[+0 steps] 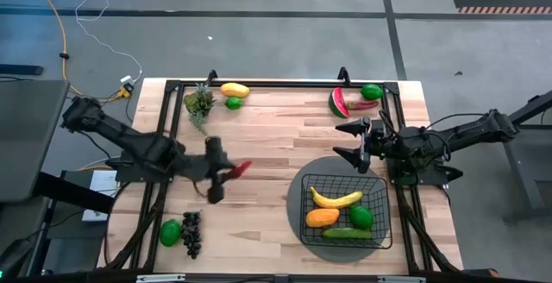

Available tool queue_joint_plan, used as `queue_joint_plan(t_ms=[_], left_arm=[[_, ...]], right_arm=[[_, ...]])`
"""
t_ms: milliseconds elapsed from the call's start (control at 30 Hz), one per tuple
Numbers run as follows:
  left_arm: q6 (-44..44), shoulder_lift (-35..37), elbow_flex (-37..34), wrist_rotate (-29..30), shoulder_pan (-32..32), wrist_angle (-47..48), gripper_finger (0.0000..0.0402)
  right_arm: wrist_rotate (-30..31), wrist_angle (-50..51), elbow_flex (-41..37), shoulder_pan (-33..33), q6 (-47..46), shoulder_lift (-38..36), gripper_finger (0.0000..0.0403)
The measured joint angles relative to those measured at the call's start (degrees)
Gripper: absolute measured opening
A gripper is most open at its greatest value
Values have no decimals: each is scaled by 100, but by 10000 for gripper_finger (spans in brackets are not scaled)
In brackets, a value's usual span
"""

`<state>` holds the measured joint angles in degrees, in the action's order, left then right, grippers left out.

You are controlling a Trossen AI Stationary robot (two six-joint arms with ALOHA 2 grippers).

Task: Build produce basket
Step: Put the orange carrot into the black basket

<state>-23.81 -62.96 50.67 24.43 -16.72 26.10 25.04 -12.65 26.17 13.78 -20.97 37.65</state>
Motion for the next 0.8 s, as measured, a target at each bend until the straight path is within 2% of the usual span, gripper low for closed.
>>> queue_joint_plan(t_ms=[100, 233, 467, 667, 800], left_arm=[[538, 0, -126, 149, 413, -1454, 86], [827, -2, -381, 68, 941, -3017, 86], [1018, -90, -1240, -697, 1660, -5442, 86], [750, -162, -1517, -1600, 1867, -5872, 86], [750, -166, -1529, -1649, 1859, -5900, 86]], right_arm=[[4, -36, 0, 1, -36, 72, 397], [-6, -93, 0, 0, -154, 228, 397], [-145, -884, 0, 0, -116, 746, 397], [-149, -1541, 0, -76, 164, 1168, 397], [-157, -1588, 0, -186, 154, 1272, 397]])
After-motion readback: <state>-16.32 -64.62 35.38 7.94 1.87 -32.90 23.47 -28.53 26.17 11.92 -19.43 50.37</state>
